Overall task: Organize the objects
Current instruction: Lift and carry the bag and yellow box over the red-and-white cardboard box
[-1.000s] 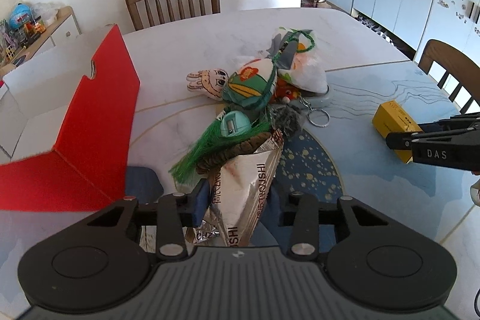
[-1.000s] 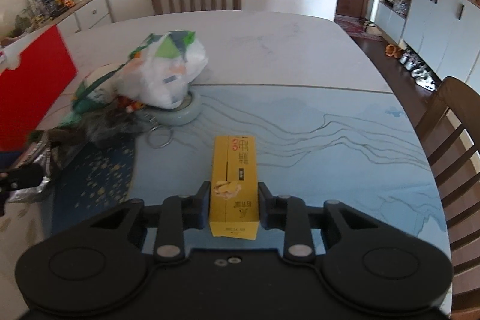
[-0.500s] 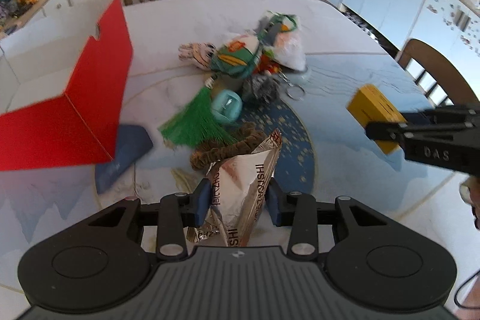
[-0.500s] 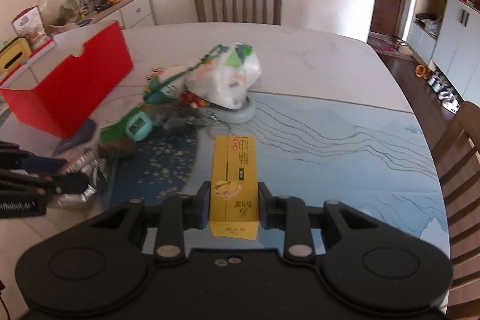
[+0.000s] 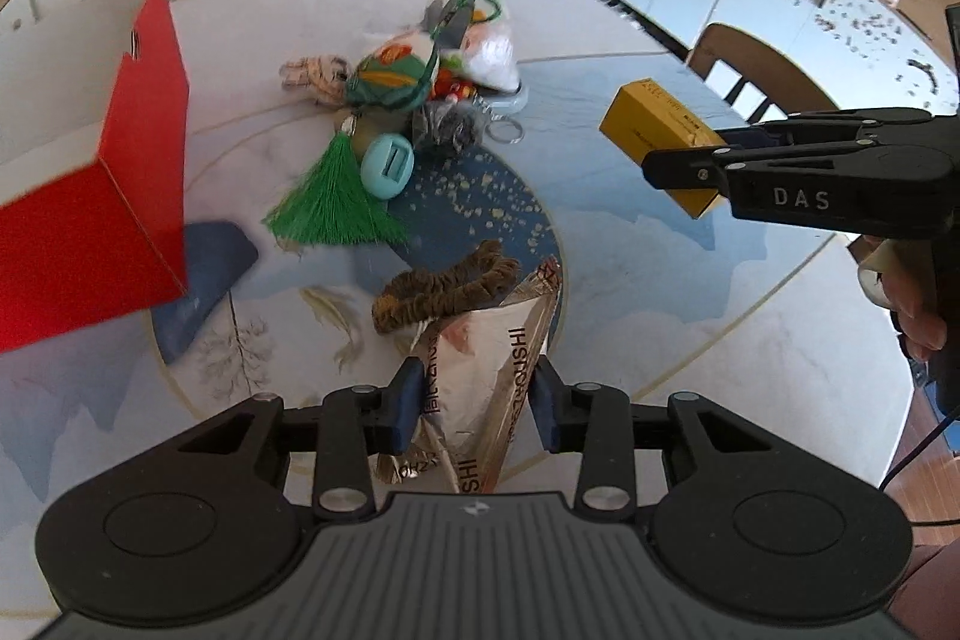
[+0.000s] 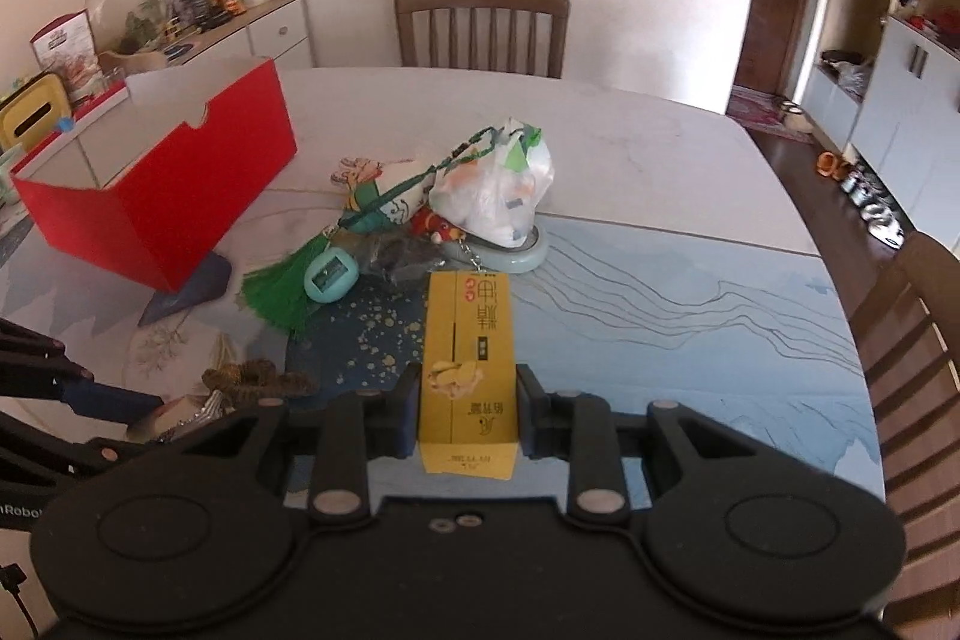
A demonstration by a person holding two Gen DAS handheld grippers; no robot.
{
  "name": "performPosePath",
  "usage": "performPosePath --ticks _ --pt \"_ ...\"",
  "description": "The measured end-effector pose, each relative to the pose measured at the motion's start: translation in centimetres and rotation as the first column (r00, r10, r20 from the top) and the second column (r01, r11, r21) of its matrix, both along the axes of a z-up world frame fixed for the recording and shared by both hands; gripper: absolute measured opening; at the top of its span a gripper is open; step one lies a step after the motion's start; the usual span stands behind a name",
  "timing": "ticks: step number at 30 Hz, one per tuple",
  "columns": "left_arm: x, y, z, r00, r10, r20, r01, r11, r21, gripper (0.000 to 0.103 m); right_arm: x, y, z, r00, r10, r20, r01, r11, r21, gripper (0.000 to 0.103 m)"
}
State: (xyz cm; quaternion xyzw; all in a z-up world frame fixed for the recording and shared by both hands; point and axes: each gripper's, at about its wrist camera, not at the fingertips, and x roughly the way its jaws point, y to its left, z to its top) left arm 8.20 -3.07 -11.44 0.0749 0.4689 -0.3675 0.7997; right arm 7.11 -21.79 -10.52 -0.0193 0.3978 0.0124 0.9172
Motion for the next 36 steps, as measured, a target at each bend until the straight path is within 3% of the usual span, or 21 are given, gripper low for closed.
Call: performPosePath --ticks 7,14,17,25,28,32,33,35,36 --pt "2.0 2.6 -0.2 0.988 -0.055 -0.147 0.043 0.995 -0.085 0.035 -0.6 2.0 1.0 0.998 -0.066 0.016 0.066 0.998 -0.013 0.029" --pt "3.4 5.4 -0.4 0.945 -0.174 -0.277 0.129 0.976 -0.176 0.035 -1.0 4.4 2.1 0.996 -0.085 0.027 0.085 0.996 0.012 0.029" --pt "3.6 6.6 1.0 0.960 -0.192 -0.204 0.158 0.972 -0.171 0.032 -0.9 5.6 2.9 0.995 -0.085 0.044 0.085 0.996 0.004 0.029" --pt "6.8 10.4 4.7 0.986 -0.150 -0.068 0.132 0.968 -0.211 0.028 0.7 9.6 5.2 0.997 -0.018 0.072 0.020 0.999 -0.028 0.029" --pt "6.2 10.8 5.0 0.979 -0.202 0.005 0.199 0.963 -0.181 0.028 1.6 10.4 6.0 0.996 -0.007 0.089 0.010 0.999 -0.034 0.029" --pt "4.9 10.2 4.1 0.963 -0.270 -0.011 0.265 0.951 -0.161 0.028 2.1 10.8 6.2 0.996 -0.004 0.094 0.008 0.999 -0.043 0.029" --pt "4.5 10.0 3.8 0.960 -0.279 -0.010 0.274 0.950 -0.151 0.030 2.1 10.9 6.2 0.996 -0.002 0.090 0.006 0.999 -0.043 0.029" --pt "4.0 9.7 3.3 0.955 -0.298 -0.012 0.293 0.945 -0.148 0.048 2.1 11.0 6.0 0.996 -0.002 0.084 0.005 0.999 -0.040 0.029" --pt "3.7 9.7 3.0 0.953 -0.304 -0.009 0.299 0.942 -0.150 0.068 2.1 11.0 5.9 0.997 -0.003 0.080 0.006 0.999 -0.036 0.029"
